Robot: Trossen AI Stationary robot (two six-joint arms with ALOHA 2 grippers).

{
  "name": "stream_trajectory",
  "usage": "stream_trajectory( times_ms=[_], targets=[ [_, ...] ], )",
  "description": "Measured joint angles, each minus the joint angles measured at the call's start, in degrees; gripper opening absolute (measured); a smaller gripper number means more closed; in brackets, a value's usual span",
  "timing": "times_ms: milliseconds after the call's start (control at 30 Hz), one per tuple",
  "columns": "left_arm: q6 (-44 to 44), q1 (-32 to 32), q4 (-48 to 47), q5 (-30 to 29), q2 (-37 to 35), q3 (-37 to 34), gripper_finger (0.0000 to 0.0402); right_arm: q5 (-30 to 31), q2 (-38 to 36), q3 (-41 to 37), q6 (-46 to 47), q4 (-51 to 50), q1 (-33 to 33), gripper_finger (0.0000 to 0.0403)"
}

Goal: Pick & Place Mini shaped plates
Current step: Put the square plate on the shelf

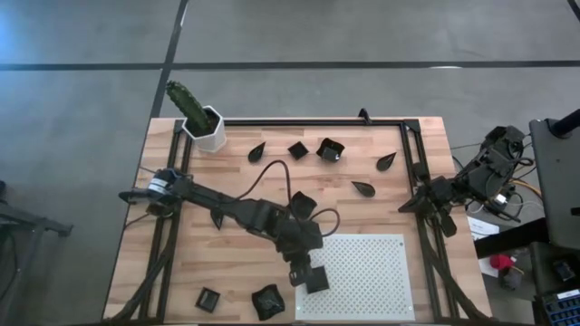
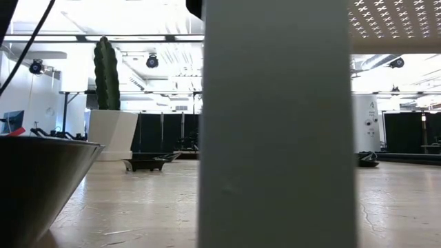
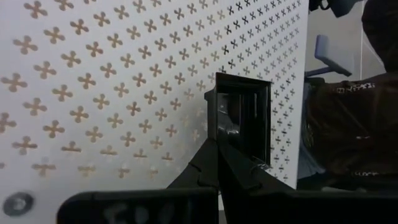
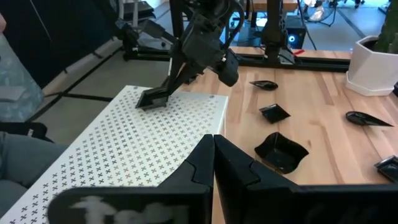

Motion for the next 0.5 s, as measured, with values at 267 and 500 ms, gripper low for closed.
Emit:
stream_trajectory(
  times_ms=[267, 500],
  targets=[
    [0.61, 0.11, -0.02, 0.0, 0.0, 0.0, 0.0, -0.01, 0.04, -0.12, 0.02, -0.1, 0.0, 0.0008],
    [0.61, 0.13, -0.02, 0.0, 0.0, 0.0, 0.0, -0.01, 0.06, -0.17, 0.0, -0.05, 0.0, 0.0008]
  ],
)
